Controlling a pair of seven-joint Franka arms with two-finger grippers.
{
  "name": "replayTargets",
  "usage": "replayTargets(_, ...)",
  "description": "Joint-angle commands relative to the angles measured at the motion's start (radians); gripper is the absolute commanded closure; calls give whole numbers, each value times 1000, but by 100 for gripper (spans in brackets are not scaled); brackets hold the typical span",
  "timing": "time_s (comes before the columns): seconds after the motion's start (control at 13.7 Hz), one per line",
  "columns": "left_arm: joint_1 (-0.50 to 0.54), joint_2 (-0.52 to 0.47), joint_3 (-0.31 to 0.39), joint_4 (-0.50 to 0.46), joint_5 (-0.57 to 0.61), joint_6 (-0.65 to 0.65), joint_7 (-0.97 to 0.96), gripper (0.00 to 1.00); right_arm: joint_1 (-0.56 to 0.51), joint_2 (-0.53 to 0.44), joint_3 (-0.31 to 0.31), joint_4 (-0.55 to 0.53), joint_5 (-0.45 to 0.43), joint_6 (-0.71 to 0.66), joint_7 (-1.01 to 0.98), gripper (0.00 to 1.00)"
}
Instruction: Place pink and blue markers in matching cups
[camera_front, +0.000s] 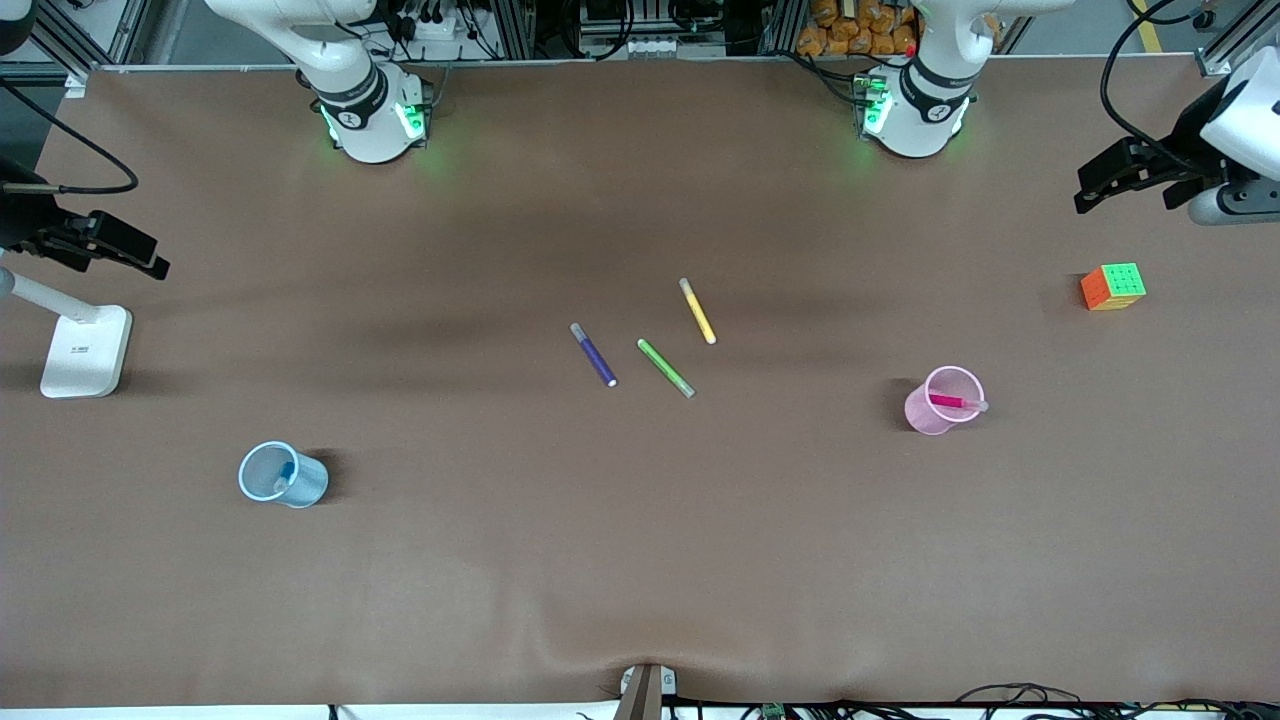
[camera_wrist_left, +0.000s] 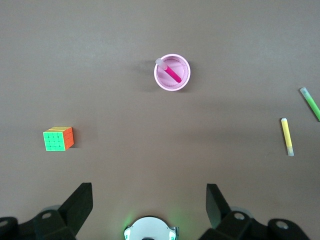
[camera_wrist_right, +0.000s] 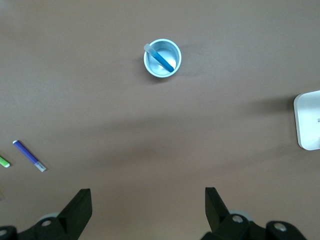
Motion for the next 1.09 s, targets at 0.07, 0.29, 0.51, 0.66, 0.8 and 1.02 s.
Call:
replayTargets(0.07, 6, -19, -31, -16, -16, -8, -25, 0, -13, -10, 6, 29, -32, -33, 13, 0)
replayTargets(0.29, 2, -13, -34, -1, -17, -9, -39, 0, -13, -7, 6, 49, -49, -64, -5, 0)
replayTargets(0.51, 8, -2, -34, 26, -17, -11, -23, 0, -11, -5, 1, 66, -59, -65, -76, 0)
replayTargets(0.66, 8, -1, -34, 31, -12, -11, -20, 0, -10, -5, 3, 70, -59, -94, -82, 0)
replayTargets(0.8, 8, 1, -32, 42, -6, -11, -8, 0, -5, -4, 4, 83, -59, -107, -82, 0)
replayTargets(1.02, 9, 3, -32, 43, -6, -18, 1, 0, -2, -4, 6, 87, -56, -107, -79, 0)
